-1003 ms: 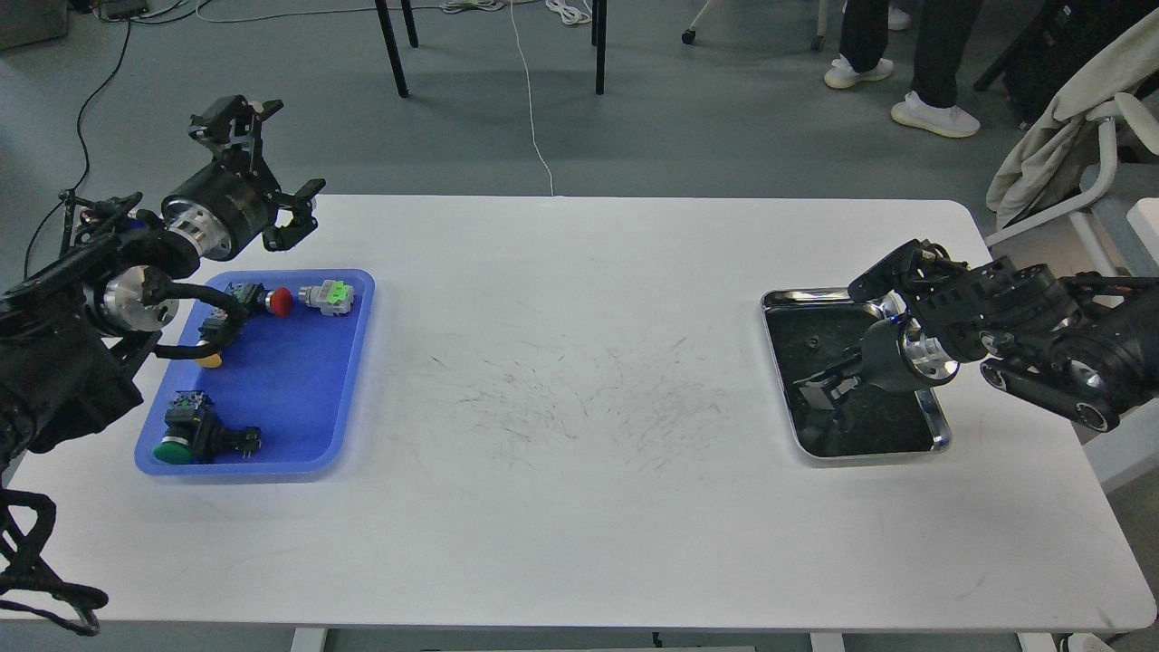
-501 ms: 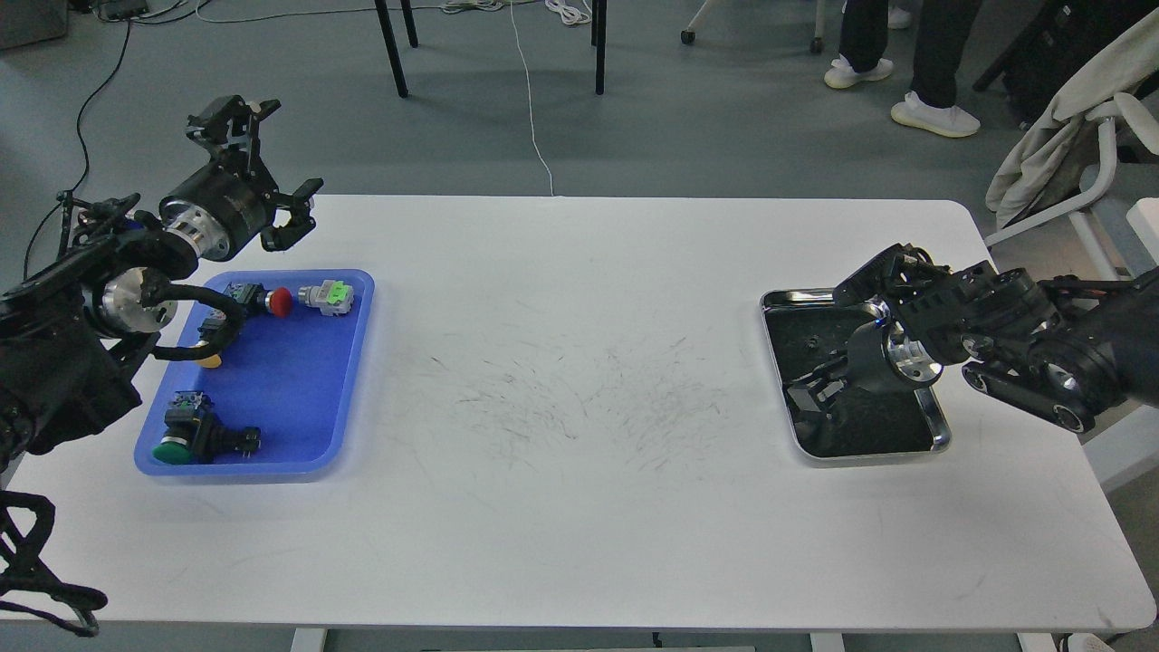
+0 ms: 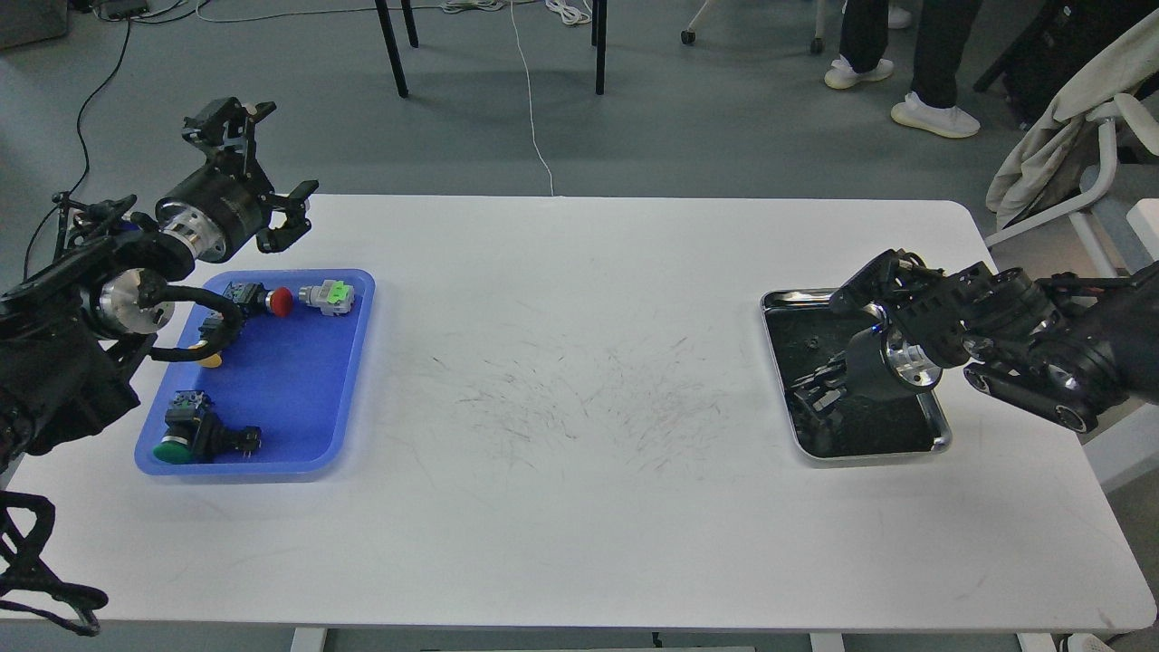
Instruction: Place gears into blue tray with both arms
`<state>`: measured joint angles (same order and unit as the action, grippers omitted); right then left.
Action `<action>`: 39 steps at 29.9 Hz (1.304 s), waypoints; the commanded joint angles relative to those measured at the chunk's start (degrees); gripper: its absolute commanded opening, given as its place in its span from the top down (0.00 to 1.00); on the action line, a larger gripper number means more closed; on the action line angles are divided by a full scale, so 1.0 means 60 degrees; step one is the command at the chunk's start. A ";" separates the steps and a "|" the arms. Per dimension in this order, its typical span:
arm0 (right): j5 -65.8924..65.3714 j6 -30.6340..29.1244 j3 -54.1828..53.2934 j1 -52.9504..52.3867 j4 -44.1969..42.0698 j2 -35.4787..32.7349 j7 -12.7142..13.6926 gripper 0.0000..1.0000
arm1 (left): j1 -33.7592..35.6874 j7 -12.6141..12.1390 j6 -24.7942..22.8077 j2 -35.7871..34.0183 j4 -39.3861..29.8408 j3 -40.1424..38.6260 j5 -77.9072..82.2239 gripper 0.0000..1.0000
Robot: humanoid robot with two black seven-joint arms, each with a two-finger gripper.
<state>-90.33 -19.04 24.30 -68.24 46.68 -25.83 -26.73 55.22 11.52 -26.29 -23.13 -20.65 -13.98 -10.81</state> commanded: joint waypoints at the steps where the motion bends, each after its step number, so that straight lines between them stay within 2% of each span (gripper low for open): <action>1: -0.0003 -0.0005 0.0021 -0.0022 -0.0002 -0.0002 -0.0012 0.99 | 0.0011 -0.0001 0.0001 -0.0013 -0.0001 0.0000 -0.0001 0.01; 13: 0.0012 0.0010 -0.0022 -0.0637 -0.0075 -0.0002 -0.0057 0.99 | -0.0003 -0.0015 0.0001 -0.0042 -0.0001 0.0015 0.0028 0.01; 19: 0.0041 0.0682 -0.0636 -0.0828 -0.0148 0.0217 -0.0042 0.99 | 0.0011 -0.0015 0.0030 -0.0086 -0.0016 0.0000 0.0014 0.01; 26: 0.0173 0.1196 -0.3182 -0.0624 -0.0411 0.0744 0.0090 0.99 | 0.0041 -0.0030 0.0045 -0.0466 -0.0118 -0.0015 0.0014 0.01; 31: 0.0187 0.1693 -0.5336 0.0196 -0.0807 0.1476 0.0149 0.99 | 0.0041 -0.0044 0.0030 -0.0744 -0.0177 -0.0015 0.0029 0.01; 39: 0.1077 0.2207 -0.6964 0.1031 -0.0895 0.2721 0.0354 0.99 | 0.0026 -0.0059 0.0089 -0.1447 -0.0704 0.0044 0.0029 0.01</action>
<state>-87.57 -6.38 -14.67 -63.51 41.64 -12.03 -24.97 55.47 11.16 -25.94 -30.54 -23.81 -13.89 -10.64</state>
